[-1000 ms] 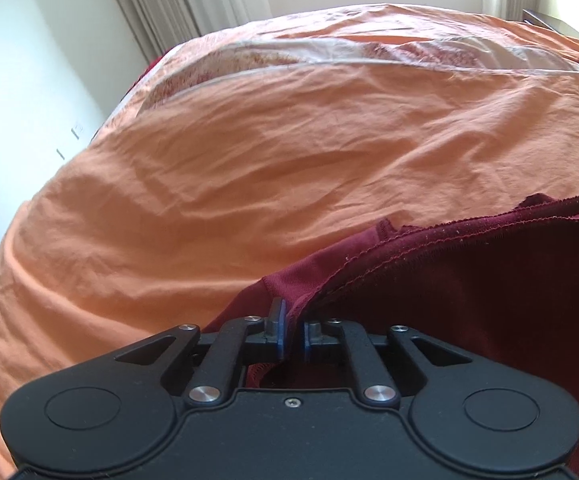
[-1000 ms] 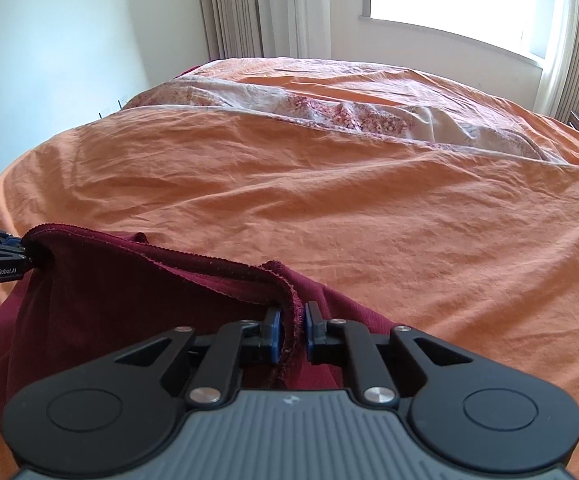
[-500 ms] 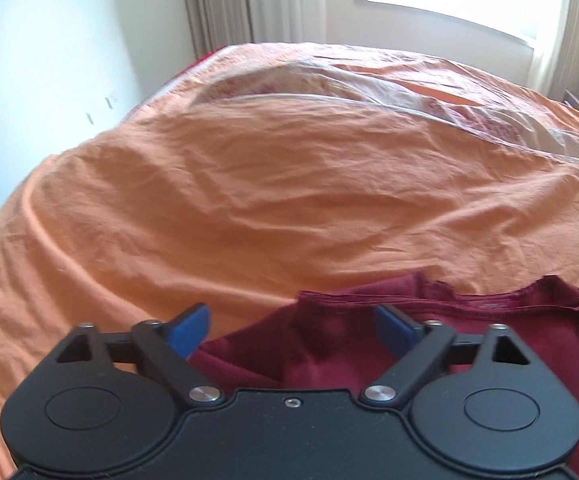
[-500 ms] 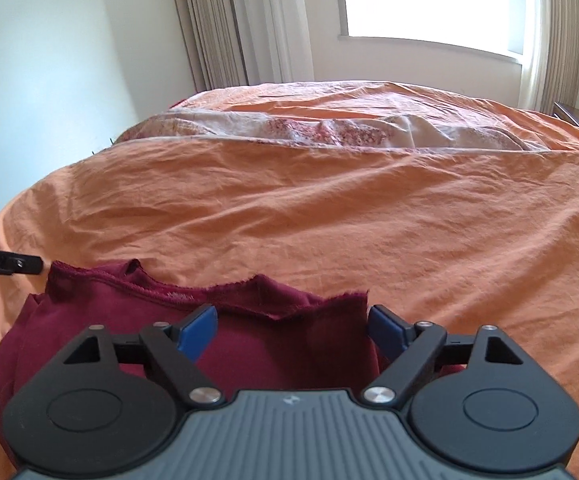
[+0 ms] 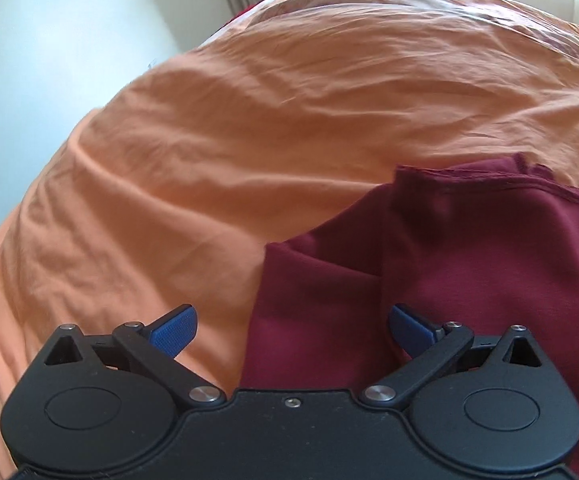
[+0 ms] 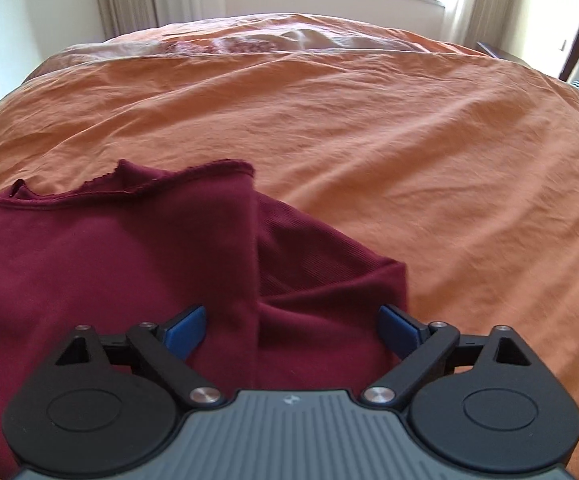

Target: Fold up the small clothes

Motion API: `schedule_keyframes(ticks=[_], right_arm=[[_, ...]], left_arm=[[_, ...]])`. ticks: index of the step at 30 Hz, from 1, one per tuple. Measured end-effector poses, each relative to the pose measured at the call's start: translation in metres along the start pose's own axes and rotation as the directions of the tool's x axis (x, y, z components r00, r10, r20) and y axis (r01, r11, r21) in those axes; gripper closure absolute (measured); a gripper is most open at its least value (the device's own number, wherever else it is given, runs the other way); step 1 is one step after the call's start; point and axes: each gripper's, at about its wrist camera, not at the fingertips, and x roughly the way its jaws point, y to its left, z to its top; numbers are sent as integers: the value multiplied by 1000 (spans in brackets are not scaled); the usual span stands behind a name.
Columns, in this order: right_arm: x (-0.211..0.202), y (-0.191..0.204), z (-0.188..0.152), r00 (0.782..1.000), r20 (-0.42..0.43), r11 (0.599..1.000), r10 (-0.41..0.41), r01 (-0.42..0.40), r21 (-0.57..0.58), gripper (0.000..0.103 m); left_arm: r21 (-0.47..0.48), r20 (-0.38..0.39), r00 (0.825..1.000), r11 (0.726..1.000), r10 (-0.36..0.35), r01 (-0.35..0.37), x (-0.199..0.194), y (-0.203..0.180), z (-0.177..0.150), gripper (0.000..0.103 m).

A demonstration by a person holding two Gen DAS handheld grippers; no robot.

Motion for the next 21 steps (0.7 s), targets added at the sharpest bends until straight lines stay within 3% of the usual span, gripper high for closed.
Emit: schedule_keyframes(ticks=[3, 4, 7, 11, 17, 19, 21], right_arm=[[-17, -6, -11, 999, 33, 999, -31, 30, 32, 4], [-25, -7, -15, 998, 51, 999, -24, 22, 49, 3], [-45, -5, -35, 996, 80, 997, 29, -35, 70, 0], [-64, 5, -62, 994, 68, 994, 85, -90, 64, 0], [-71, 19, -96, 998, -58, 1000, 15, -14, 24, 0], [-72, 20, -104, 996, -82, 1000, -20, 21, 18, 0], [-72, 19, -109, 995, -95, 999, -36, 39, 20, 0]], left_arm=[[-24, -15, 997, 997, 73, -73, 4, 9, 7, 1], [-38, -12, 998, 997, 68, -68, 3, 14, 9, 1], [-92, 32, 999, 996, -8, 11, -10, 33, 9, 1], [-85, 89, 992, 991, -92, 99, -34, 44, -11, 1], [-40, 55, 950, 950, -306, 309, -57, 43, -66, 1], [-24, 32, 941, 941, -336, 337, -60, 37, -81, 1], [-3, 4, 944, 944, -329, 329, -60, 29, -91, 2]])
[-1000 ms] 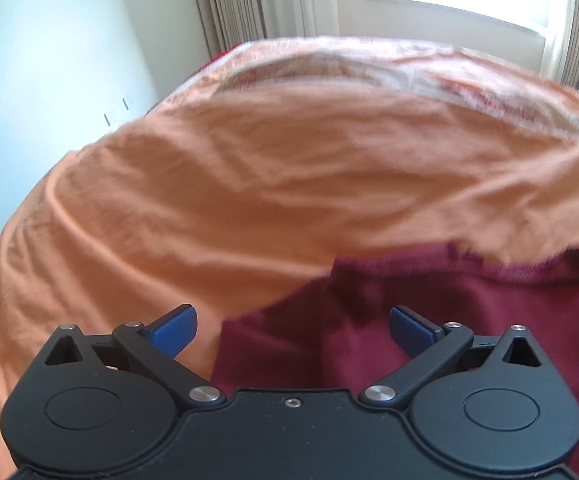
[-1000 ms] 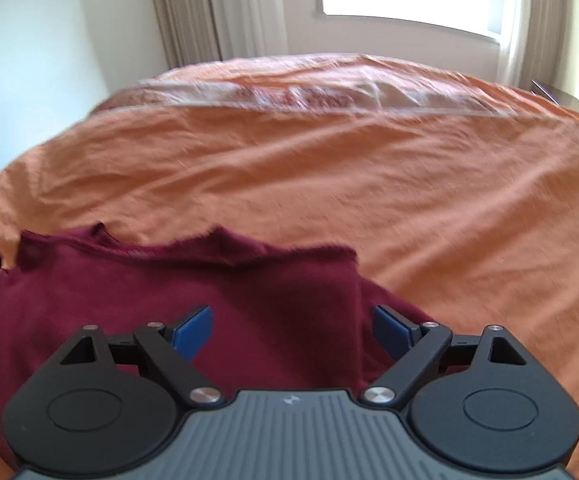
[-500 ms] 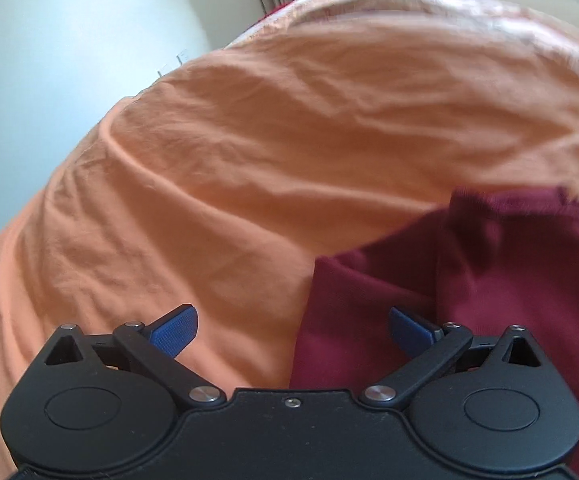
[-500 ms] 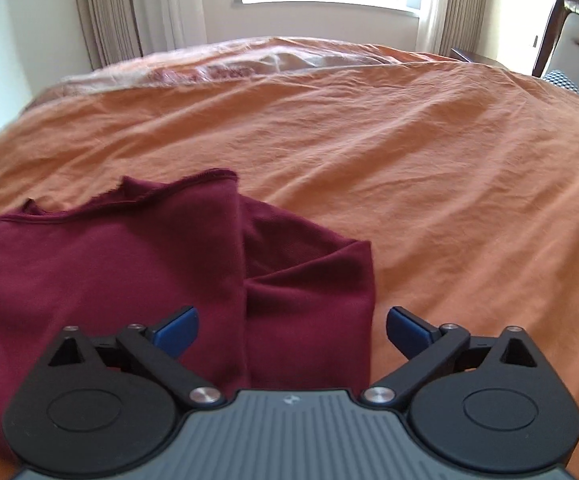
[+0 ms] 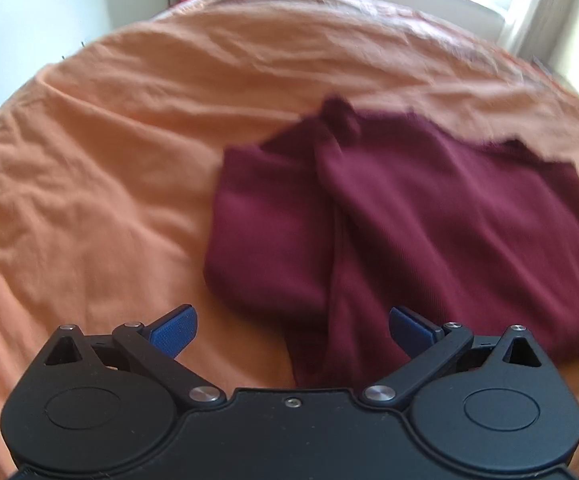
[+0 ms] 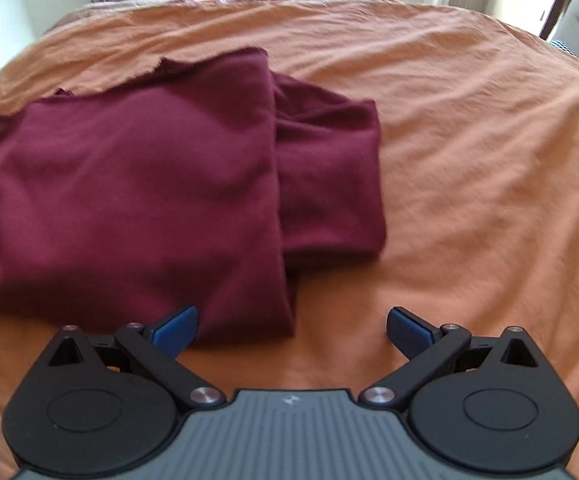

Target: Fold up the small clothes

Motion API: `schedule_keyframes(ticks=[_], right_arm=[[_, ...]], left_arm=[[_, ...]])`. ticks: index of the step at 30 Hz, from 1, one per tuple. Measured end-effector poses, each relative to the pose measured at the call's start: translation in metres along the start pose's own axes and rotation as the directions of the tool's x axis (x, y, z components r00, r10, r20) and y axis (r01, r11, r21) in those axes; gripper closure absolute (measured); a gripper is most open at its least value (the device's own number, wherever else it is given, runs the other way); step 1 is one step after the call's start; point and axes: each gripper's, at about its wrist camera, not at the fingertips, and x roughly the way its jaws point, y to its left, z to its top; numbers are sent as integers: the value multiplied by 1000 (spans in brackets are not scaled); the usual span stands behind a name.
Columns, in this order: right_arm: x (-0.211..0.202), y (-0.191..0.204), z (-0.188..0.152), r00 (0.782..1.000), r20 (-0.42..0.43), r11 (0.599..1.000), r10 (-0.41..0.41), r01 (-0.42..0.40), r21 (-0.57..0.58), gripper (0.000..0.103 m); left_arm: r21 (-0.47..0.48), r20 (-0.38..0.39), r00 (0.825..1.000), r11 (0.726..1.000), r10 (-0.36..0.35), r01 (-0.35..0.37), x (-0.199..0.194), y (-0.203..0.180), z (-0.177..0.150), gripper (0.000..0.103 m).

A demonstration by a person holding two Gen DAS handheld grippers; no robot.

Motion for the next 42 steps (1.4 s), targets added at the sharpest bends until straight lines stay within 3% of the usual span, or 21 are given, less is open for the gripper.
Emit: schedule_keyframes(ticks=[3, 5, 8, 11, 14, 25, 30, 34, 35, 37, 42], right_arm=[[-4, -1, -6, 1000, -1, 1000, -5, 5, 13, 0], [-6, 0, -7, 1000, 0, 1000, -12, 12, 17, 0], [-17, 2, -12, 1000, 7, 999, -20, 20, 25, 0], [-29, 2, -20, 1000, 12, 999, -15, 15, 33, 0], [-39, 2, -27, 1000, 11, 999, -18, 18, 39, 0], [-60, 9, -64, 999, -33, 998, 8, -7, 59, 0], [-60, 16, -76, 999, -37, 998, 7, -5, 55, 0], [-56, 24, -74, 1000, -19, 999, 3, -3, 35, 0], [-55, 27, -71, 1000, -7, 1000, 4, -4, 24, 0], [-55, 34, -65, 1000, 18, 1000, 3, -3, -4, 0], [-44, 53, -47, 999, 34, 995, -41, 43, -87, 0]], left_arm=[[-5, -34, 999, 1000, -4, 4, 6, -3, -4, 31], [-25, -47, 998, 999, -31, 30, 8, -3, -3, 59], [-54, -38, 995, 995, -88, 85, 6, -4, -2, 83], [-62, -34, 991, 990, -128, 126, 5, -7, -2, 98], [-74, -30, 991, 989, -132, 129, 3, -5, -6, 99], [-204, -40, 997, 977, -68, 59, 1, 10, -18, 98], [-154, -62, 998, 988, -14, 4, -3, 2, -14, 77], [-115, -26, 1000, 993, -6, 3, -17, -3, -20, 31], [-117, -10, 1000, 993, -8, 6, -21, -3, -23, 25], [-122, 0, 1000, 992, -16, 16, -26, -5, -28, 19], [-191, -76, 993, 979, -88, 72, -20, -7, -46, 13]])
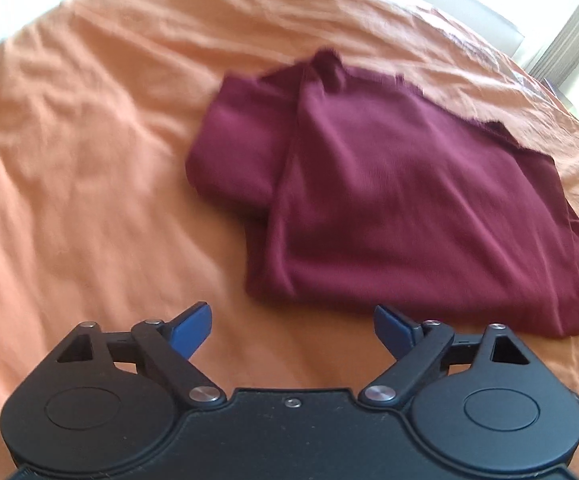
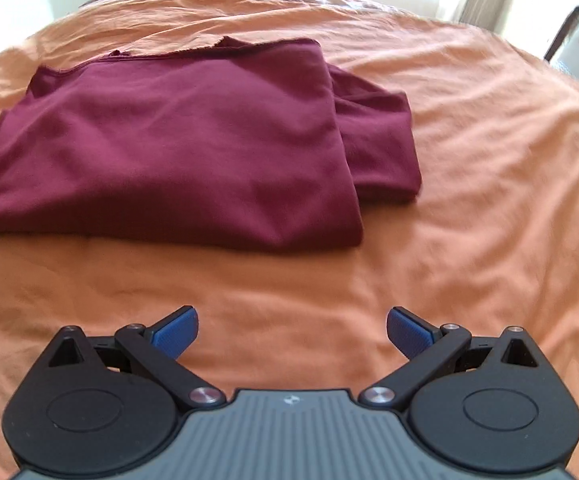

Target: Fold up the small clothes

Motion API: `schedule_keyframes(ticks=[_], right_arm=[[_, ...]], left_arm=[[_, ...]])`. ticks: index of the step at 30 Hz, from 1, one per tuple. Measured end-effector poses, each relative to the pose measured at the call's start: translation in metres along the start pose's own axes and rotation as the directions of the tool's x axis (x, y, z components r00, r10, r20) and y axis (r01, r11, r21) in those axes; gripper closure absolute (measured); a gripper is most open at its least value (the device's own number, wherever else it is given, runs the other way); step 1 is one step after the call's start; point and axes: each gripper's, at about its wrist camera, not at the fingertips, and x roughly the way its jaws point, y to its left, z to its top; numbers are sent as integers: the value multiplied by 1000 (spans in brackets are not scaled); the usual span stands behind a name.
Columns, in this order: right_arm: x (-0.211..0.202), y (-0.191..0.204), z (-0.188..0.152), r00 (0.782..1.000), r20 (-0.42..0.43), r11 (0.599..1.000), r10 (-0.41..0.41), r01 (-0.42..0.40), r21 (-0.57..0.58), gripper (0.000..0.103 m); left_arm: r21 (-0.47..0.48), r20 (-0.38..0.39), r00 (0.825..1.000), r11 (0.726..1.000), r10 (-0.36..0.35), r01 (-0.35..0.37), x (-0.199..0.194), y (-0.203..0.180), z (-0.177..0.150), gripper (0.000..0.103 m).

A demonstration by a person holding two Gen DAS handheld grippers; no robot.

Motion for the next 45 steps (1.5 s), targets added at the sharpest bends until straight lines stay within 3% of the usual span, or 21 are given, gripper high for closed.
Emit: schedule_keyframes(ticks=[4, 8, 12, 14, 18, 21, 24, 26, 29, 32, 36, 40, 45], right_arm=[[-5, 8, 12, 996, 84, 1000, 9, -7, -21, 0], [-4, 12, 33, 984, 176, 999, 15, -8, -43, 0], [16, 16, 57, 978, 203, 996, 46, -28, -90, 0], [35, 17, 63, 983, 186, 992, 7, 17, -125, 0], [56, 1, 67, 973, 163, 975, -166, 186, -118, 0], [53, -16, 67, 966, 169, 970, -195, 216, -112, 0], [41, -20, 71, 947, 227, 956, -226, 261, -137, 0], [34, -15, 81, 945, 288, 970, -157, 203, -137, 0], [39, 12, 104, 951, 306, 975, -42, 105, -193, 0], [54, 50, 127, 942, 328, 955, 63, 38, -294, 0], [75, 89, 155, 939, 313, 914, 143, -4, -406, 0], [90, 105, 162, 951, 269, 914, 154, -34, -403, 0], [88, 105, 127, 956, 262, 904, 136, -11, -428, 0]], left_arm=[[-55, -32, 999, 998, 10, -12, 0, 2, -16, 11], [-113, 14, 999, 993, 28, -27, -5, 4, -19, 5], [-114, 41, 997, 992, 62, -57, 3, 0, -6, 4], [-126, 48, 995, 988, 93, -87, 12, -1, 2, 4], [-155, 24, 992, 981, 121, -116, 31, 6, 10, 2], [-177, 40, 994, 979, 106, -97, 31, 15, 8, 1], [-192, 63, 995, 979, 82, -69, 24, 22, 4, 1], [-212, 75, 995, 976, 65, -47, 18, 26, -1, 1], [-245, 94, 995, 970, 19, 4, 13, 30, -5, 1], [-256, 113, 993, 965, -29, 58, 12, 32, -4, 1], [-274, 129, 990, 958, -49, 84, 13, 37, -3, 1], [-332, 115, 991, 938, -64, 99, 18, 37, -5, 1], [-345, 118, 990, 931, -80, 117, 21, 31, -10, 1]])
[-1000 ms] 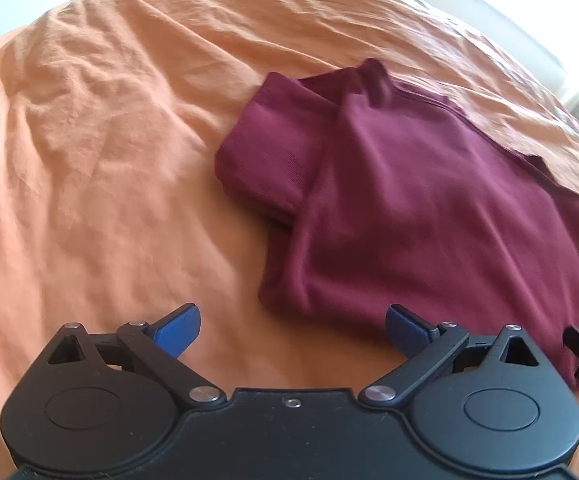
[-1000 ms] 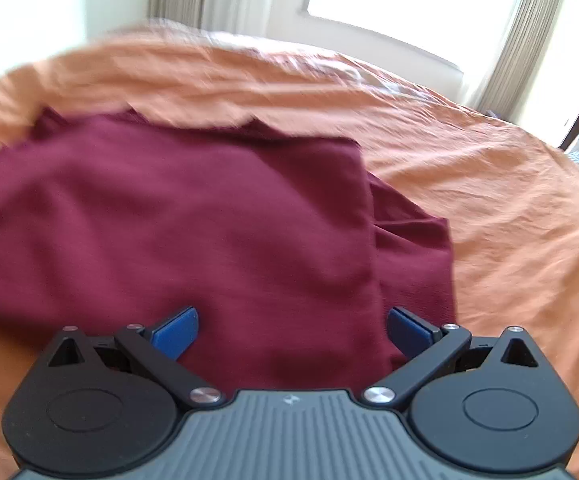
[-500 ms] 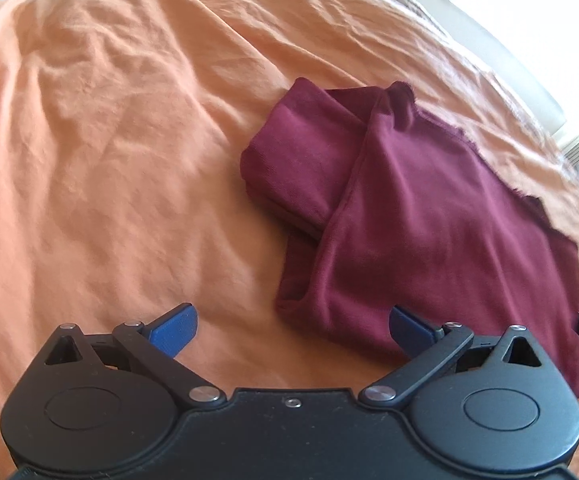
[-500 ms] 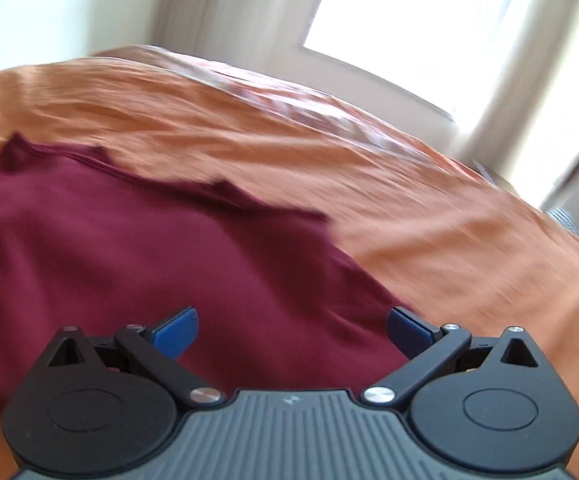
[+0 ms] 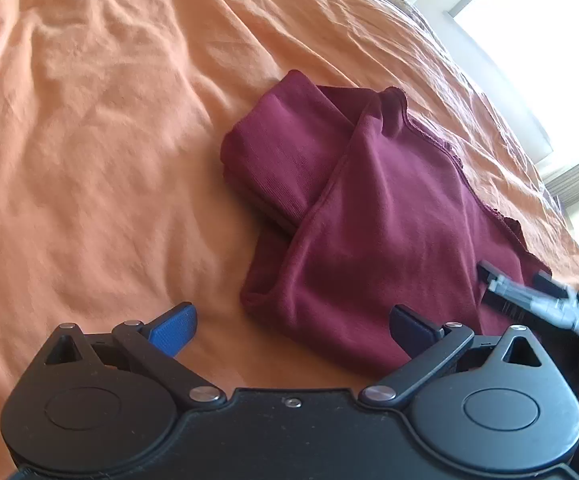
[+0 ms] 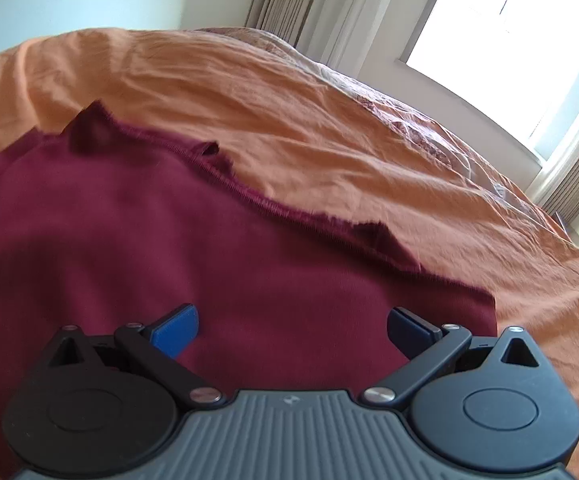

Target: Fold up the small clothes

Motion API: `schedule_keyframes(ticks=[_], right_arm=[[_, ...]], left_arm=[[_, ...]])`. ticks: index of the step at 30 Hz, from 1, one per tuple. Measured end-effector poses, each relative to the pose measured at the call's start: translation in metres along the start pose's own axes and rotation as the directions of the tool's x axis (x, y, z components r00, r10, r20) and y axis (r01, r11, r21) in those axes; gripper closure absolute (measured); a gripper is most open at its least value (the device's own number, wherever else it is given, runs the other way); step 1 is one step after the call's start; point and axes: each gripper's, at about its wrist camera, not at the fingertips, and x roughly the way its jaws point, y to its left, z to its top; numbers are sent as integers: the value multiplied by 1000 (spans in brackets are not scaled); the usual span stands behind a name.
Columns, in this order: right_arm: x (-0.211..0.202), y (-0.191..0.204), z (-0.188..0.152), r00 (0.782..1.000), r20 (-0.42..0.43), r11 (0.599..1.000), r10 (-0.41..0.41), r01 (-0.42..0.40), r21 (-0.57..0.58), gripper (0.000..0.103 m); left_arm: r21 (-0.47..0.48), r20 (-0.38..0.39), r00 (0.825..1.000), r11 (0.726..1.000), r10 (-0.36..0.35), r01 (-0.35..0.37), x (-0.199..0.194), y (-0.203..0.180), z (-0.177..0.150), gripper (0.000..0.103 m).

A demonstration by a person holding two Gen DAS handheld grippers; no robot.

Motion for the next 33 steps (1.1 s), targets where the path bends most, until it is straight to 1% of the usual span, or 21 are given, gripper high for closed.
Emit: schedule_keyframes(ticks=[6, 12, 18, 22, 25, 28, 30, 33], right_arm=[[-27, 8, -22, 1000, -17, 999, -17, 17, 38, 0], [-51, 16, -30, 999, 33, 999, -24, 23, 38, 0], [-43, 24, -34, 1000, 0, 998, -31, 31, 46, 0], [-32, 30, -45, 999, -12, 992, -50, 52, 119, 0], [-32, 34, -54, 997, 12, 984, -79, 76, 163, 0], [-33, 37, -58, 994, 22, 978, -105, 99, 184, 0], [-32, 39, -56, 993, 16, 977, -116, 111, 181, 0], [-31, 40, -52, 993, 8, 982, -119, 117, 147, 0]], left_arm=[[0, -11, 1000, 1000, 17, -17, 6, -3, 3, 1], [15, -28, 998, 999, 52, -52, 8, -9, 8, 1], [26, -31, 997, 997, 70, -69, 11, -12, 7, 1], [35, -31, 997, 997, 73, -72, 12, -12, 6, 1], [32, -24, 998, 998, 55, -54, 12, -11, 6, 1], [33, -7, 1000, 999, -3, 4, 8, -5, 7, 1], [41, 15, 1000, 999, -24, 24, 8, -3, 8, 1], [43, 45, 999, 999, -26, 25, 12, -2, 13, 1]])
